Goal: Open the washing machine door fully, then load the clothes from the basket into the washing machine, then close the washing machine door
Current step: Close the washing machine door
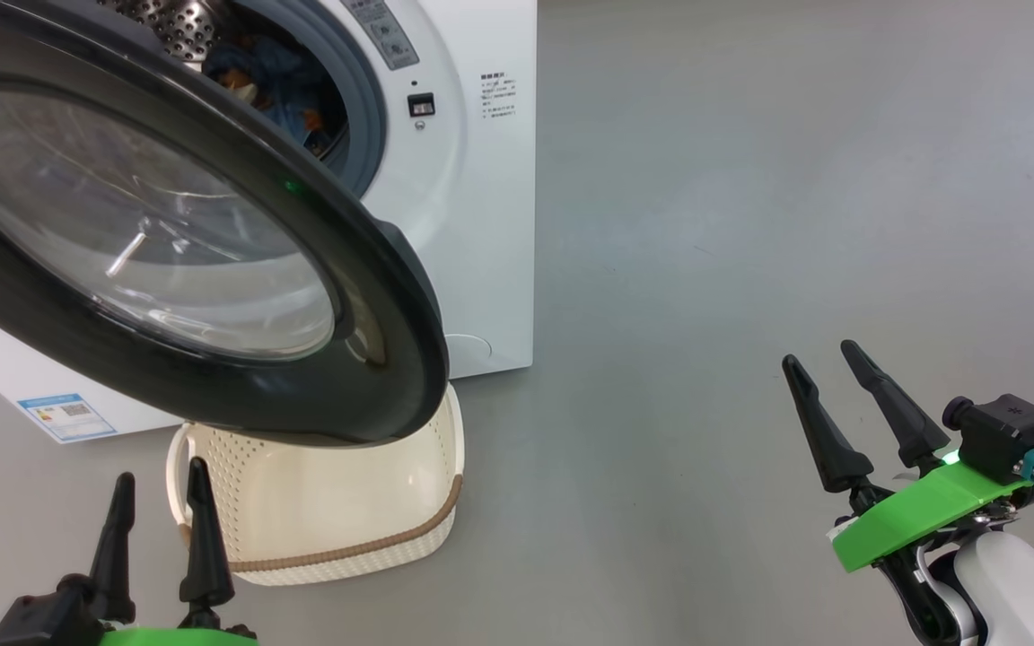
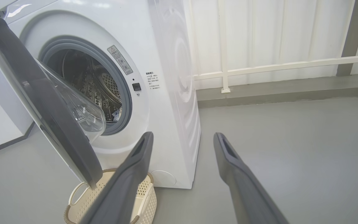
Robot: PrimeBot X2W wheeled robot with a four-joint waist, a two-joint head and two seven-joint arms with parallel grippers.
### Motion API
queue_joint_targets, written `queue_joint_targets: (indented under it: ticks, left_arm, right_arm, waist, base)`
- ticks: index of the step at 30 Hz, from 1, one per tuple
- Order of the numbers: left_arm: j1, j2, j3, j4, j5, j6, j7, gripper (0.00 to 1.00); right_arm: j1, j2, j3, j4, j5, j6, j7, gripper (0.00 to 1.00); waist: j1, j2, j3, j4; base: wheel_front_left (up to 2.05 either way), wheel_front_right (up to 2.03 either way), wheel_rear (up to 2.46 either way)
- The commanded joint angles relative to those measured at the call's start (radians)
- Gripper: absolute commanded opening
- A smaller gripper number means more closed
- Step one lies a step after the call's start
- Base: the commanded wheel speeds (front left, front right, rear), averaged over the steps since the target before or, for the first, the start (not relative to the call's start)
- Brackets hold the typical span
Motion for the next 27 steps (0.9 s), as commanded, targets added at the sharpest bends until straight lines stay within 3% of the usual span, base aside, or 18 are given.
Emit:
queue_joint_targets:
  ticks: [1,24,25,27]
  left_arm:
    - [-0.002,0.004,0.035,-0.018,0.016,-0.005,-0.009,1.00]
    - [-0.009,-0.007,0.053,-0.005,0.029,-0.025,-0.009,1.00]
    - [-0.010,-0.007,0.053,-0.005,0.029,-0.026,-0.009,1.00]
    - [-0.011,-0.008,0.052,-0.006,0.030,-0.027,-0.009,1.00]
  right_arm:
    - [-0.010,-0.015,0.018,-0.019,-0.004,0.006,-0.008,1.00]
    - [-0.007,-0.018,0.021,-0.021,-0.002,0.006,-0.008,0.98]
    - [-0.007,-0.018,0.020,-0.021,-0.002,0.006,-0.008,0.84]
    - [-0.007,-0.018,0.017,-0.023,0.000,0.006,-0.008,0.15]
  waist:
    - [0.0000,-0.0001,-0.001,0.001]
    - [0.0000,-0.0001,-0.007,0.013]
    - [0.0000,-0.0001,-0.006,0.014]
    - [0.0000,-0.0001,-0.005,0.019]
  base:
    - [0.00,0.00,0.00]
    - [0.00,0.00,0.00]
    - [0.00,0.00,0.00]
    - [0.00,0.00,0.00]
